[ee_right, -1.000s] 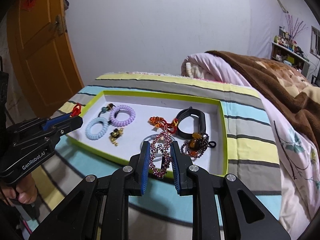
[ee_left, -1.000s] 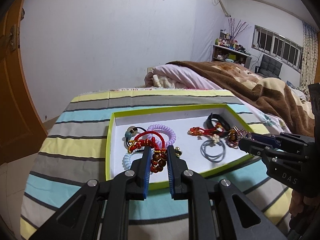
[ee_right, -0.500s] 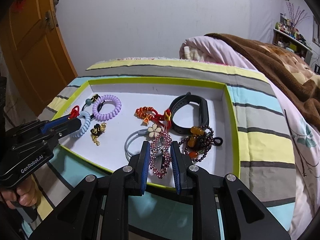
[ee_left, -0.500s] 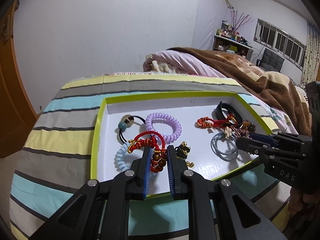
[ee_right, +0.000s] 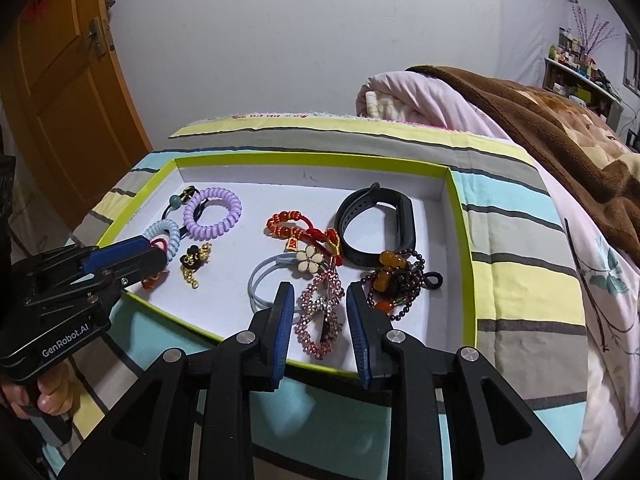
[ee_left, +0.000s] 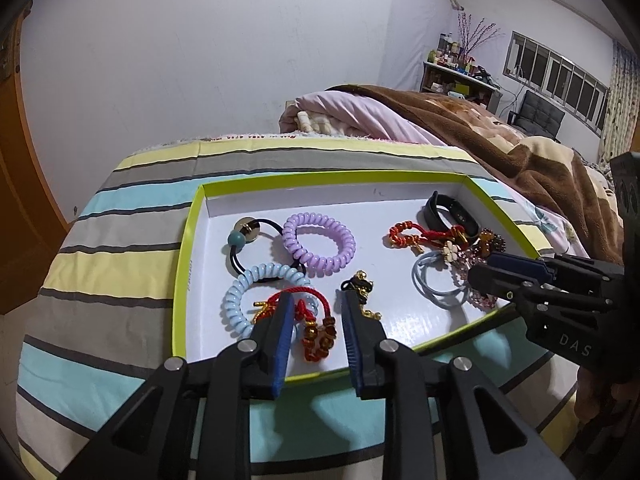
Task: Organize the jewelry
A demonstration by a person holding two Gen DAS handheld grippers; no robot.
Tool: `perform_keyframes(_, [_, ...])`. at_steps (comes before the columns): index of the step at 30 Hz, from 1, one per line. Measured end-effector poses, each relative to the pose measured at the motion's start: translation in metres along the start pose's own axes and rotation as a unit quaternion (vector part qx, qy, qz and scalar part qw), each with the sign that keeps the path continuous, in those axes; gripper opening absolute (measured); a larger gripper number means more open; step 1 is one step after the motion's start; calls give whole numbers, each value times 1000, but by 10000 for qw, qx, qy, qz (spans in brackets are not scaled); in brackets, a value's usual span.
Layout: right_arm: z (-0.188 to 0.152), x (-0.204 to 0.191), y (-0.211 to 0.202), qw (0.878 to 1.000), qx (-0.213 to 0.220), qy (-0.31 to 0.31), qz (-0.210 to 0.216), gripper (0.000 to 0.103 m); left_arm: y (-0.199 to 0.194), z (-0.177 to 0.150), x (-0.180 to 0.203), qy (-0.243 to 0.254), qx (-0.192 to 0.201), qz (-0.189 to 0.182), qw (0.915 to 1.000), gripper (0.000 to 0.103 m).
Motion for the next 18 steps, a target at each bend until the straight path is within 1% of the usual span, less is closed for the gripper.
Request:
perform_keyframes(2, [-1, -2, -3, 10000, 28, -29, -1, 28, -3, 0, 0, 12, 12, 4, 10000, 28])
perform_keyframes(4, [-2, -3, -8, 10000, 59, -36, 4, 28, -7, -1, 0, 2, 33, 7, 10000, 32])
perform_keyframes(9, [-4, -8, -24, 9998, 191, -20, 37, 28, -26, -3, 0, -55, 144, 33, 9999, 33])
perform_keyframes(18, [-18, -21, -76, 9985, 539, -75, 15, 28, -75, -10, 9, -37, 437, 136, 9989, 34])
Point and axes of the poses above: each gripper's, at about its wrist camera, not at the fingertips, and y roughly the way its jaws point, x to its right, z to its top, the point moved 9 cm from there along y, roughly the way its jaws point, and after that the axes turned 6 degrees about y, right-handed, at the moved point
